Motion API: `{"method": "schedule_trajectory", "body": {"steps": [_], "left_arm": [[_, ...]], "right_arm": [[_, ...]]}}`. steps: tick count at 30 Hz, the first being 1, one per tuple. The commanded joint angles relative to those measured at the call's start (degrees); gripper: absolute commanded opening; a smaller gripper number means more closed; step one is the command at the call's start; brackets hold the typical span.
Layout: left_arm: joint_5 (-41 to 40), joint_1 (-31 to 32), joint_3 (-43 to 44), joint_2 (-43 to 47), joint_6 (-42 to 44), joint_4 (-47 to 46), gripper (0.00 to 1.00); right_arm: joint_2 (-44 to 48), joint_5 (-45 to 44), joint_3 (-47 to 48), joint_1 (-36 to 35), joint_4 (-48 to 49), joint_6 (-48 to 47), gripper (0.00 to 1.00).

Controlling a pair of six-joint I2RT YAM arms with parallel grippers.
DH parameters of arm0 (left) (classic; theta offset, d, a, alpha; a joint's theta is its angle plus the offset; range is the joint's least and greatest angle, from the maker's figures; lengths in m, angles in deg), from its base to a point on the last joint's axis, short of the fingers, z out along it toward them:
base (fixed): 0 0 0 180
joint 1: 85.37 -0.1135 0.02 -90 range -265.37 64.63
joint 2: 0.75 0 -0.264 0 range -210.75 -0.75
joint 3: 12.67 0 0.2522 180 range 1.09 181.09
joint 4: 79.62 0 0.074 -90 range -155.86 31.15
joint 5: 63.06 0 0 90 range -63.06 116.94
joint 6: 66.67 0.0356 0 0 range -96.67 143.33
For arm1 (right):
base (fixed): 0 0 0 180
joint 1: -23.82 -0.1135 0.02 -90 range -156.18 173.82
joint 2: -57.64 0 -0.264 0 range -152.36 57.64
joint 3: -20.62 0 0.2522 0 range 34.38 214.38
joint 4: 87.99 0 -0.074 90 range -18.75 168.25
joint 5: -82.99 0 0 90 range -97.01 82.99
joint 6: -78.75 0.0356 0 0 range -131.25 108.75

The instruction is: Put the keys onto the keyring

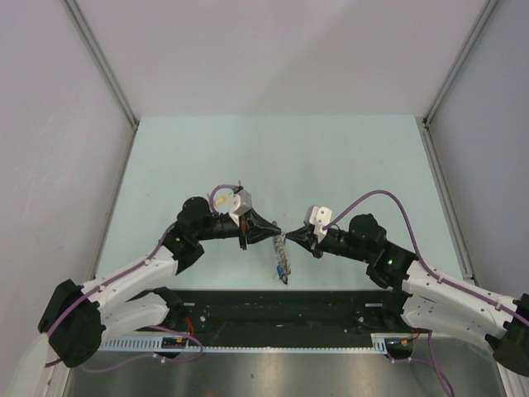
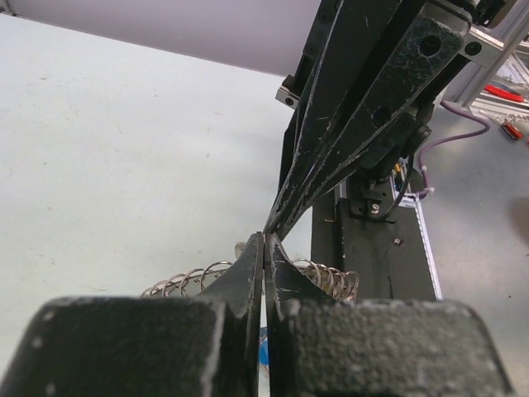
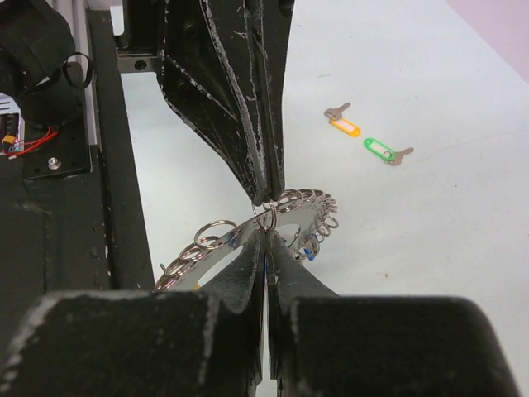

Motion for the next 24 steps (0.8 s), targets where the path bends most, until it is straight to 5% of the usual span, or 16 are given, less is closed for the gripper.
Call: {"method": "schedule_trajectory", "body": {"steps": [1,3,6,14,19,24], "left_arm": [[-2.5,0.3,-0.6,3.6,1.2,-1.4,0.07],[-3.2,0.3,-1.1,5.0,2.2,2.2,0.25],[-3.9,0.3,-1.4,6.6,4.4,6.5,0.37],[-1.5,-0.1,7.0,4.6,18.8,23.8,0.59],[0.5,-0.2,13.7,-1.5,29.4,34.5,0.67],[5.0,-0.2,20.5,-8.2,38.8,44.7,0.63]], "right_arm": [[0.5,0.7,1.5,1.1,4.2,-0.2,0.00],[-0.2,2.2,2.7,1.6,1.7,-2.2,0.00],[-2.2,3.8,5.8,1.6,-1.9,-4.7,0.00],[-6.3,7.3,11.8,2.0,-8.8,-11.3,0.00],[-6.9,8.7,12.8,2.1,-11.9,-12.1,0.00],[-6.9,9.1,13.1,2.1,-13.1,-12.7,0.00]]}}
